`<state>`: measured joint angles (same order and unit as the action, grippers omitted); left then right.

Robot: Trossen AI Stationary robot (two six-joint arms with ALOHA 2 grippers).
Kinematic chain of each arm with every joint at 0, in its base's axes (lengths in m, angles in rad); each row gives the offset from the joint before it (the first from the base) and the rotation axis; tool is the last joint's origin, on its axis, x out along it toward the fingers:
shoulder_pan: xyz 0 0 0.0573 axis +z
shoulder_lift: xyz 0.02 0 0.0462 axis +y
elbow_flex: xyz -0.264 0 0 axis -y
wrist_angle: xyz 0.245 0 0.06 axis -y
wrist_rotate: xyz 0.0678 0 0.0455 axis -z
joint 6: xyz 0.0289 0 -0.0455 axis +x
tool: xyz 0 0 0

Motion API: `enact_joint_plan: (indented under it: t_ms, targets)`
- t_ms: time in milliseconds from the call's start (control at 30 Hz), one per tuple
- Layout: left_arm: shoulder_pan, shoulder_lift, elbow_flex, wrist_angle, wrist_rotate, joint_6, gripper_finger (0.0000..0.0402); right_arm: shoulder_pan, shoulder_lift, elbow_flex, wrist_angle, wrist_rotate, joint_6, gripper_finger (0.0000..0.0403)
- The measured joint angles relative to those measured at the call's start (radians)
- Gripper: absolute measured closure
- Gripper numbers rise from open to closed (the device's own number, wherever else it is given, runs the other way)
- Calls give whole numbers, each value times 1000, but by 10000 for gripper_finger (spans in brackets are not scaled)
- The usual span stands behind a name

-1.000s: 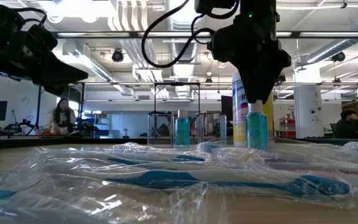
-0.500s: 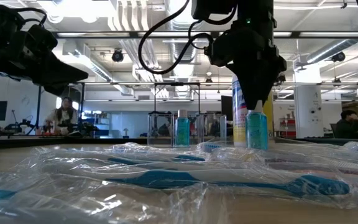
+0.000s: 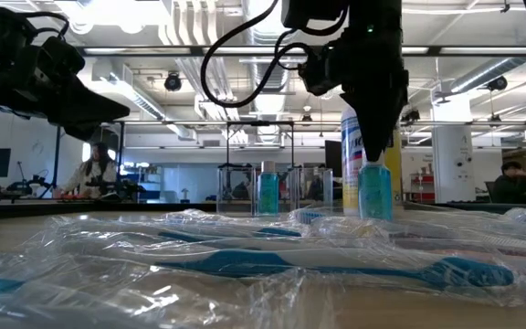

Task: Pick & Place toothbrushing station
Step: Put the blue mouthwash into the transparent organizer

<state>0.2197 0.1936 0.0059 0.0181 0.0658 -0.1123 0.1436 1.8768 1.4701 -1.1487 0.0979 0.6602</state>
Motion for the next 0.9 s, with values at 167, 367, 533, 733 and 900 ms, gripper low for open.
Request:
enact_joint_plan:
  t_ms: [167, 367, 533, 733, 900]
  targets:
    - [0, 0, 0, -3, 0, -18, 383, 0, -30, 27, -7, -1, -83, 319]
    - [0, 2, 0, -6, 0, -21, 380, -1, -82, 57, -17, -14, -143, 319]
    - [0, 11, 0, -7, 0, -38, 384, -9, -124, 69, -28, -26, -160, 314]
    - [0, 15, 0, -7, 0, -45, 384, -17, -163, 95, -87, -40, -219, 311]
    - [0, 17, 0, -7, 0, -45, 381, -33, -171, 152, -205, -48, -250, 310]
